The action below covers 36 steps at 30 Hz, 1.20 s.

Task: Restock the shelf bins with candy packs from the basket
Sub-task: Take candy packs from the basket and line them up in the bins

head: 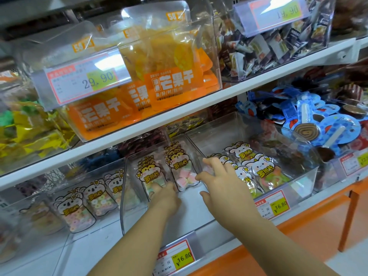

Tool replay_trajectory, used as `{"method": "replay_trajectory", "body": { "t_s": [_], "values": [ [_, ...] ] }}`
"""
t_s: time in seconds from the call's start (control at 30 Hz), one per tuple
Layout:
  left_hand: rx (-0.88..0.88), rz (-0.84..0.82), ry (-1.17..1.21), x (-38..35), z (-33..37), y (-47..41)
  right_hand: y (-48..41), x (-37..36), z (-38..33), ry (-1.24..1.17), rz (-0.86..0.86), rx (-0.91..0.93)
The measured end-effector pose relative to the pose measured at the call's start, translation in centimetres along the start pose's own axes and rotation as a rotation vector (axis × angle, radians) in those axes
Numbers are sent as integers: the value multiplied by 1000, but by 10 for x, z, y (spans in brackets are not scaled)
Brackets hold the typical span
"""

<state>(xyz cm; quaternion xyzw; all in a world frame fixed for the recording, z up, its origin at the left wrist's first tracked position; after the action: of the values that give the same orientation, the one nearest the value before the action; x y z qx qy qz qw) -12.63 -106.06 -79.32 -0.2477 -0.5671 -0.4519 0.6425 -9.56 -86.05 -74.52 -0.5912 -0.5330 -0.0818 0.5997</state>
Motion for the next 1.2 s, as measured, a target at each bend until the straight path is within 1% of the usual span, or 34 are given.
{"method": "replay_trajectory", "body": {
  "t_s": [0.1, 0.2, 0.27, 0.4, 0.53, 0.63, 0.7, 0.83, 0.9, 0.97, 1.0, 1.1, 1.13, 1.2],
  "values": [
    [52, 34, 63, 1, 2, 1, 0, 0, 0, -14, -11, 1],
    [83, 56, 70, 0, 3, 3, 0, -1, 0, -20, -22, -2],
    [92, 32, 23, 2, 5, 7, 0, -2, 0, -20, -36, -5],
    [55, -92, -95, -1, 6, 12, 0, -2, 1, 12, -19, 2],
    [22, -121, -95, 6, 7, 25, 0, -6, 4, 28, -57, -4],
    [-70, -99, -5, 20, 9, 44, 0, -6, 4, 31, -127, -17],
    [-162, -55, 85, 32, 9, 64, 4, -2, 4, 23, -183, 0],
    [-346, 52, 266, 59, 5, 120, 16, 19, -6, 89, -333, -32],
    [-397, 104, 380, 72, -7, 151, 21, 36, -20, 133, -294, -7],
    [-442, 132, 458, 79, -20, 180, 29, 53, -34, 80, -228, 14],
    [-457, 147, 486, 82, -32, 198, 35, 63, -47, 33, -248, 20],
    [-462, 180, 546, 84, -75, 248, 70, 73, -83, -205, -398, -22],
    [-449, 190, 554, 80, -93, 263, 84, 72, -96, -254, -454, -20],
    [-402, 172, 574, 67, -136, 290, 115, 64, -125, -262, -546, 55]
  ]
}}
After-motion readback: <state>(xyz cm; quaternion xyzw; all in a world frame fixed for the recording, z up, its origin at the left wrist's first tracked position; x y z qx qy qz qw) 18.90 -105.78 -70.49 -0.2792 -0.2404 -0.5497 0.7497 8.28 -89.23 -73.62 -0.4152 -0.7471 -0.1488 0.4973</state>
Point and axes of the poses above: each hand's wrist, its own y-axis away from the middle knuckle, its own x-axis out of the back of the hand, z = x × y, the point moved 3 cm from there along -y, towards the middle knuckle, and after that the axes turned 2 degrees about y, right-handed, at the moved point
